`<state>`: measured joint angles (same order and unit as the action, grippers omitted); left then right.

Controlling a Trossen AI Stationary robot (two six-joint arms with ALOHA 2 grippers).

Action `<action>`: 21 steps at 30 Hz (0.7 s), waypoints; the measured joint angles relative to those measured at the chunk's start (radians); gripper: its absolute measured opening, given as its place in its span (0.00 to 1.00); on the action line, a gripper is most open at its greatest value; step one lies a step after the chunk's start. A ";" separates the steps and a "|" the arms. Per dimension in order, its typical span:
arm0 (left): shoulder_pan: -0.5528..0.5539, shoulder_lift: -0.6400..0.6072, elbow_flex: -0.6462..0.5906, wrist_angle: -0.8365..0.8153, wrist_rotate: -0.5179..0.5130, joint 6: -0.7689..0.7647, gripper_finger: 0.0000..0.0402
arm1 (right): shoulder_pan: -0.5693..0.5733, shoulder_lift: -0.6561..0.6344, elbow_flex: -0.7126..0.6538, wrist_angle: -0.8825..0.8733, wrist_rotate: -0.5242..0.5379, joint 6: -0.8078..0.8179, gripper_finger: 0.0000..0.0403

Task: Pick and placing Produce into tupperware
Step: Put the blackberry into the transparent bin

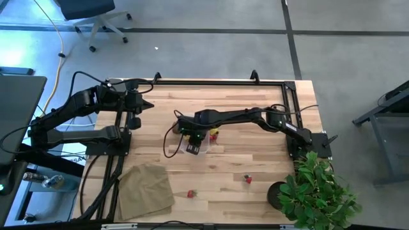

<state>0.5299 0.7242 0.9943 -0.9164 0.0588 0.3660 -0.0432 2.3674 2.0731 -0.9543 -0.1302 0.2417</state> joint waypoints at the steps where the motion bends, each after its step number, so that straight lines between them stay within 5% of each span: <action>1: 0.000 0.000 0.000 0.000 0.000 0.000 0.00 | -0.002 0.004 0.000 0.002 -0.002 0.000 0.19; 21: 0.000 0.000 0.000 0.000 0.000 0.000 0.00 | -0.003 0.020 0.000 0.038 -0.020 -0.007 0.28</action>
<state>0.5300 0.7243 0.9947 -0.9162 0.0589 0.3658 -0.0462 2.3871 2.0727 -0.9168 -0.1503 0.2342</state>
